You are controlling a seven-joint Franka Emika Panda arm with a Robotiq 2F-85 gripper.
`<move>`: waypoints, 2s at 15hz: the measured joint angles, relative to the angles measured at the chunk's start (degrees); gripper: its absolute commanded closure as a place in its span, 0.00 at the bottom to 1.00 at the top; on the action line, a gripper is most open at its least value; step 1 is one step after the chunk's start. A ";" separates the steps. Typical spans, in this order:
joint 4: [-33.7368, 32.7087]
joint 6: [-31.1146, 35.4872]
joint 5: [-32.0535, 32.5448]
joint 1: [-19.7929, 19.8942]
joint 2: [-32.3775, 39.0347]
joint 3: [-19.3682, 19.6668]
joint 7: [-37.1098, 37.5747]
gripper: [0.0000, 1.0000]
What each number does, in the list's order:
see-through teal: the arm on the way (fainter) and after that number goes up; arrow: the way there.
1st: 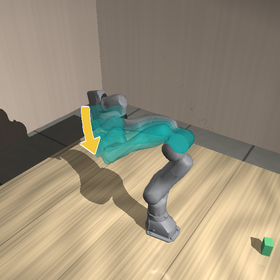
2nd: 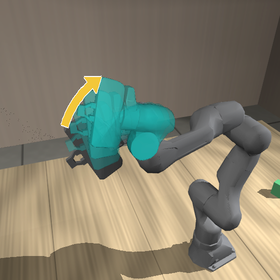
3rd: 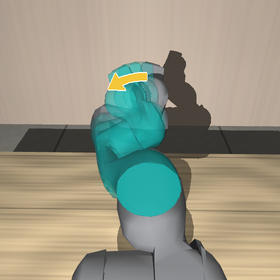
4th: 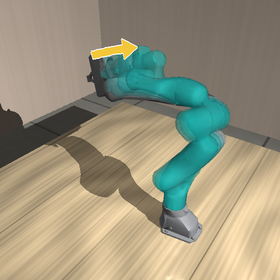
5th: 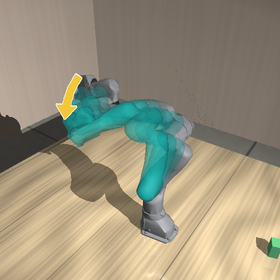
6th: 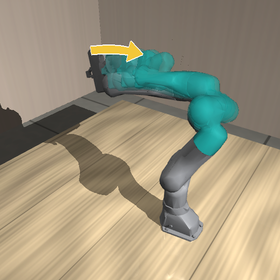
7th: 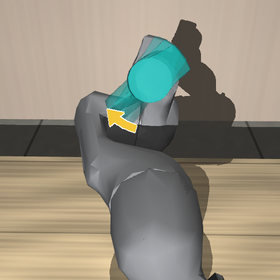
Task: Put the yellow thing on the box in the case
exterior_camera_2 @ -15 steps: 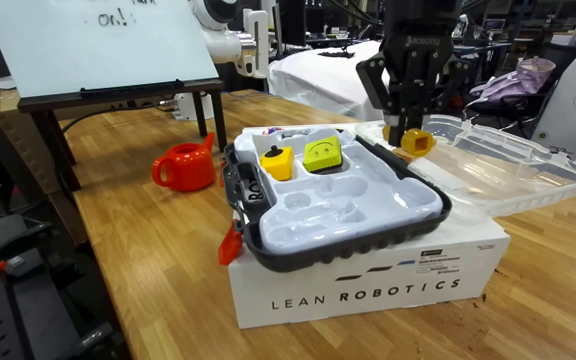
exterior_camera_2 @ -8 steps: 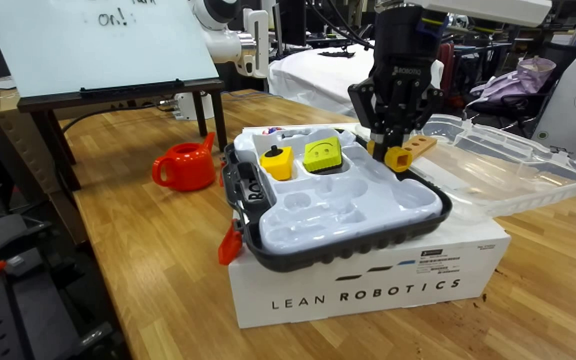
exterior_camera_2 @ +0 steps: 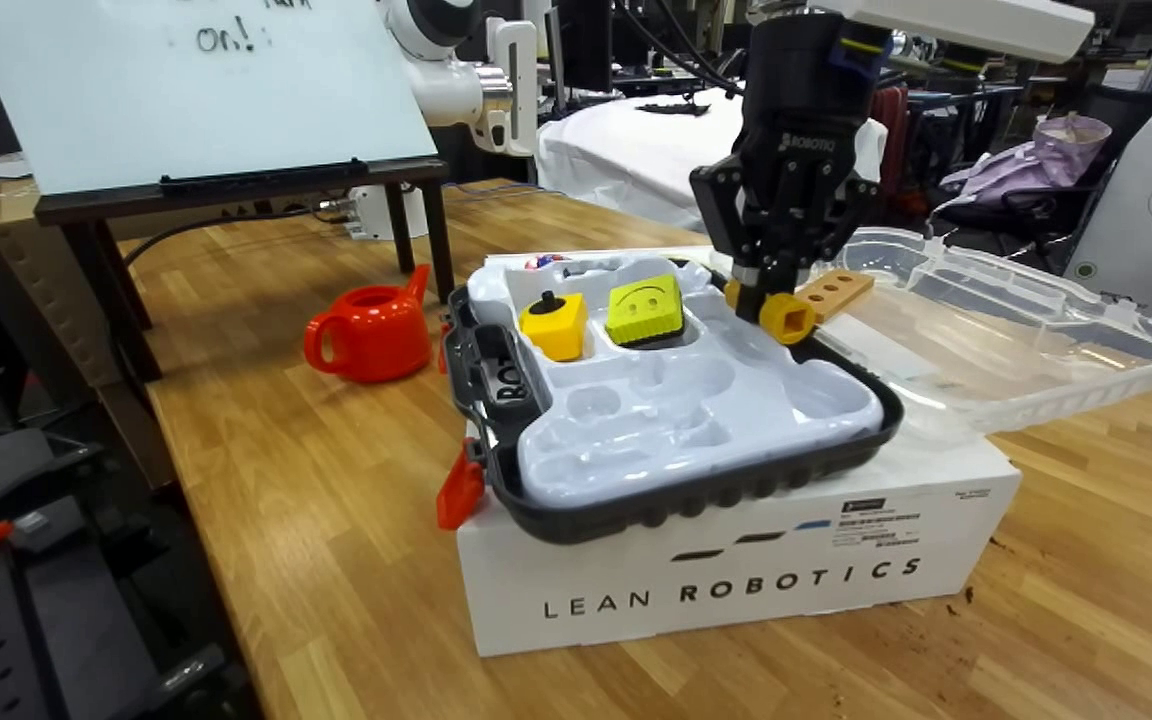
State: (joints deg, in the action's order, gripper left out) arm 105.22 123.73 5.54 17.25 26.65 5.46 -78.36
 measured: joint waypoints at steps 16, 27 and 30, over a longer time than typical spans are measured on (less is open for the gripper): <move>2.26 -0.49 -1.99 -0.03 -1.68 -0.15 -0.01 0.95; 5.62 -0.49 -2.80 -0.02 -4.07 0.03 0.45 0.29; 5.62 -0.47 -2.80 -0.02 -4.07 0.15 1.06 0.07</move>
State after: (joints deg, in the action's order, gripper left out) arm 110.84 123.25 2.74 17.23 22.58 5.61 -77.30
